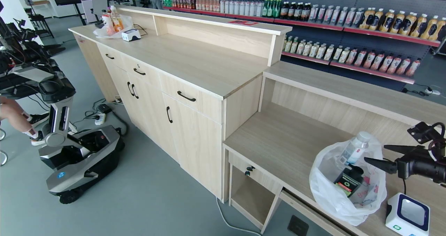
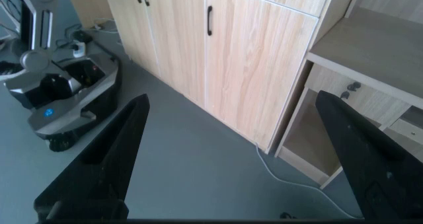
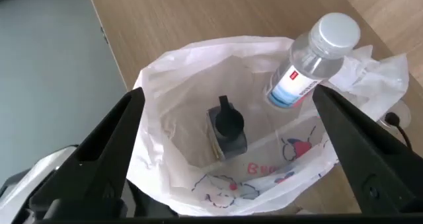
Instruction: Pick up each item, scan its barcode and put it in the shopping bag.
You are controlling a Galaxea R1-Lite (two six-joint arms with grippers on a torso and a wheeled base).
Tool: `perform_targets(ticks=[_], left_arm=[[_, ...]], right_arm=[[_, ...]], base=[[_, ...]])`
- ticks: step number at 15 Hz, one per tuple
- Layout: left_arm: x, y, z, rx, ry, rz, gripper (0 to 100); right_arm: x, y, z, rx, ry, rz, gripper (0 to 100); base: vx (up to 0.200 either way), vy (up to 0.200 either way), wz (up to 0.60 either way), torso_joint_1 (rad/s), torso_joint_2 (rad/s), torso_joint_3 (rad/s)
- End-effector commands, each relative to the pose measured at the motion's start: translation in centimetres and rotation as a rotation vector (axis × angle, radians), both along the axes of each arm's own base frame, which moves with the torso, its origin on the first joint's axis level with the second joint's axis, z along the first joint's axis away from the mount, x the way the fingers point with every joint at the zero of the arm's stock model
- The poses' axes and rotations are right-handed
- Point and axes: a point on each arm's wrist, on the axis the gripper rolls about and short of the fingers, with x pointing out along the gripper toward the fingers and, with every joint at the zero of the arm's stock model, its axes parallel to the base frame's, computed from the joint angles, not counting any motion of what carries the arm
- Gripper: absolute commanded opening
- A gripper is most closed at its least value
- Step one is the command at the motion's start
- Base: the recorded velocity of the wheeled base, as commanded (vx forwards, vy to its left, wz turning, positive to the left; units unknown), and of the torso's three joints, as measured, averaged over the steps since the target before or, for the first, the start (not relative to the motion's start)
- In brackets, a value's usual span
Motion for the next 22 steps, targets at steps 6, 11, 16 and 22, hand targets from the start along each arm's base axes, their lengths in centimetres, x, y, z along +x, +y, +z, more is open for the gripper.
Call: perform_targets(ticks=[6,11,16,22], left_arm=[[0.0,0.0,0.0,0.0,0.0,0.0,100],[0.0,0.0,0.0,0.0,0.0,0.0,100],[0.0,0.0,0.0,0.0,0.0,0.0,100],[0.0,0.0,0.0,0.0,0.0,0.0,100]], right_arm=[[-12.4,5.1,9.9,-0.169,-0.084,-0.32,100],[-14.8,7.0,11.7,-0.089,-0.12,-0.554,100],[-16.9,8.3,11.6,-0.062,-0.129,-0.615,100],[-20.9,10.9,10.1,0.032,-0.165,-0.597,100]], base=[[0.0,0.0,-0.3,0.0,0.0,0.001],[0.0,0.0,-0.6,0.002,0.0,0.005],[0.0,0.0,-0.6,0.001,0.0,0.0],[0.0,0.0,-0.4,0.002,0.0,0.002]])
